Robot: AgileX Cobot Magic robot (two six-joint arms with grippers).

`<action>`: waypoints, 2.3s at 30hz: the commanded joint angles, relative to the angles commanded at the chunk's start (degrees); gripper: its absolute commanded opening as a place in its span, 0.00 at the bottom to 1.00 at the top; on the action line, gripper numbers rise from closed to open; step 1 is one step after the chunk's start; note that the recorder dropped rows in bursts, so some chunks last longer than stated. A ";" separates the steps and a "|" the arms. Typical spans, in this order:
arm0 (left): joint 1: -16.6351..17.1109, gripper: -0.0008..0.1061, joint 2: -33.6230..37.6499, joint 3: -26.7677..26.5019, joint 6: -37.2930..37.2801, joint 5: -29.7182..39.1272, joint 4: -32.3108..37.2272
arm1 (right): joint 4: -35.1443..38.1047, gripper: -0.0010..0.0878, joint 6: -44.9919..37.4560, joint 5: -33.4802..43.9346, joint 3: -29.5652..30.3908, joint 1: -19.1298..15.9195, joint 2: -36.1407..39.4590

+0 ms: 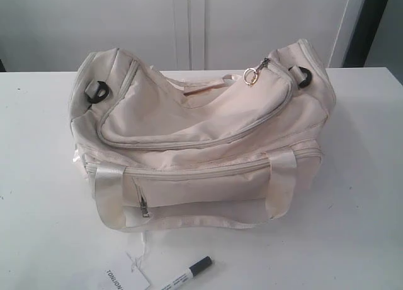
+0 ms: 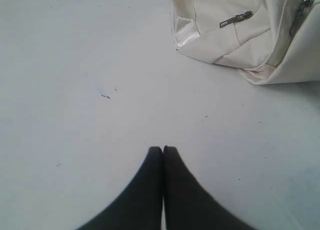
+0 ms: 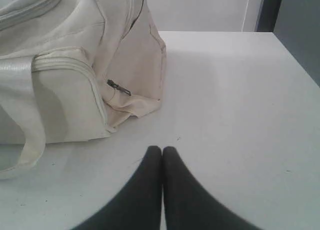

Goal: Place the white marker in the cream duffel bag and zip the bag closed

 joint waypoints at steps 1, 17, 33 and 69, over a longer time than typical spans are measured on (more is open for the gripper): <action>0.00 0.01 0.00 0.00 0.00 0.00 0.00 | 0.00 0.01 0.00 0.00 0.00 0.00 0.00; 0.00 0.01 0.00 0.00 0.00 0.00 0.00 | 0.00 0.01 0.00 0.00 0.00 0.00 0.00; 0.00 0.01 0.00 0.00 0.00 0.00 0.00 | 0.00 0.01 -0.31 -13.33 0.00 0.00 0.00; 0.00 0.01 0.00 0.00 0.00 0.00 0.00 | 0.00 0.01 -0.31 -27.87 -0.98 0.00 0.00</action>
